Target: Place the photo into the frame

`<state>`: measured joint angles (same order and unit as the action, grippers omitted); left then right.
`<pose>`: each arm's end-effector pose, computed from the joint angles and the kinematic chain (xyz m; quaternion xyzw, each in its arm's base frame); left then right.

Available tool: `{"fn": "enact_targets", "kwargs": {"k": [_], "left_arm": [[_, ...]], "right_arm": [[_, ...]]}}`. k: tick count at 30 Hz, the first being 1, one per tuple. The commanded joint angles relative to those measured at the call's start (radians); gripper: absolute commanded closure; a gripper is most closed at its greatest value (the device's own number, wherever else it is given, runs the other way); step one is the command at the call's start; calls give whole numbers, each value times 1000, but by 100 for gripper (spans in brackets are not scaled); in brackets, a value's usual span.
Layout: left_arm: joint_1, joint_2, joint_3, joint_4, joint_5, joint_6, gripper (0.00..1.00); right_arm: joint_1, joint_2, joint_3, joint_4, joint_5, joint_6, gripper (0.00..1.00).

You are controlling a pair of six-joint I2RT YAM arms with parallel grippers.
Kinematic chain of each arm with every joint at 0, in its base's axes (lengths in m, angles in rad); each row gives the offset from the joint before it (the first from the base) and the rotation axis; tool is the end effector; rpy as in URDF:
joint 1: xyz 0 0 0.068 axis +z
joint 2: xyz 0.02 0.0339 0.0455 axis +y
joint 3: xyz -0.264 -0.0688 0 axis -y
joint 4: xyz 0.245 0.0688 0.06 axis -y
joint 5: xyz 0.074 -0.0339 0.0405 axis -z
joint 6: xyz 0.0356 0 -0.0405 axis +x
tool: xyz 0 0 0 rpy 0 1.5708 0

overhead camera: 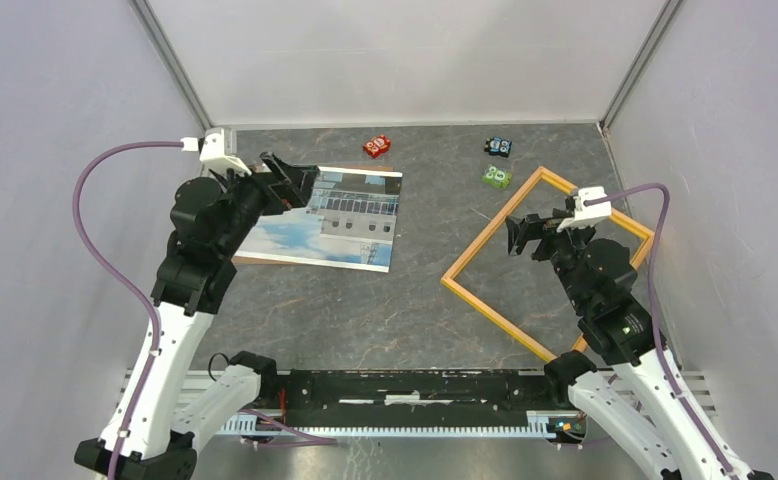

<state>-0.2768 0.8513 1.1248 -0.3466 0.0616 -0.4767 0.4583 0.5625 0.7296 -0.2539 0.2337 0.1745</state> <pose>0.1677 -0.0499 0.4280 -0.0522 0.7306 -0.2713 0.6244 0.1261 0.0530 0.3448 -0.0255 0.7359 0.1272 0.6646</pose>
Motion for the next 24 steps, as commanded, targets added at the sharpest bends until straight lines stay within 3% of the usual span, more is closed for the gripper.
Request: {"fn": "enact_targets", "kwargs": {"k": [1,4,8,13,19,24], "left_arm": [[-1,-20,11,-25,-59,25,0],[-1,-3,10,-55,-26,41,0],[-1,54,15,-94,131,75,0],[-8,168,8,-140,324,72,0],[-148,251,-36,-179,301,73,0],[-245,249,-129,-100,294,22,0]], "right_arm": [[3,27,22,-32,104,-2,2],[3,64,-1,-69,154,33,2],[3,133,-82,-44,153,92,2],[2,299,-97,0,33,204,2],[-4,484,-116,0,-40,300,2],[-31,557,-148,44,-174,318,2]]}}
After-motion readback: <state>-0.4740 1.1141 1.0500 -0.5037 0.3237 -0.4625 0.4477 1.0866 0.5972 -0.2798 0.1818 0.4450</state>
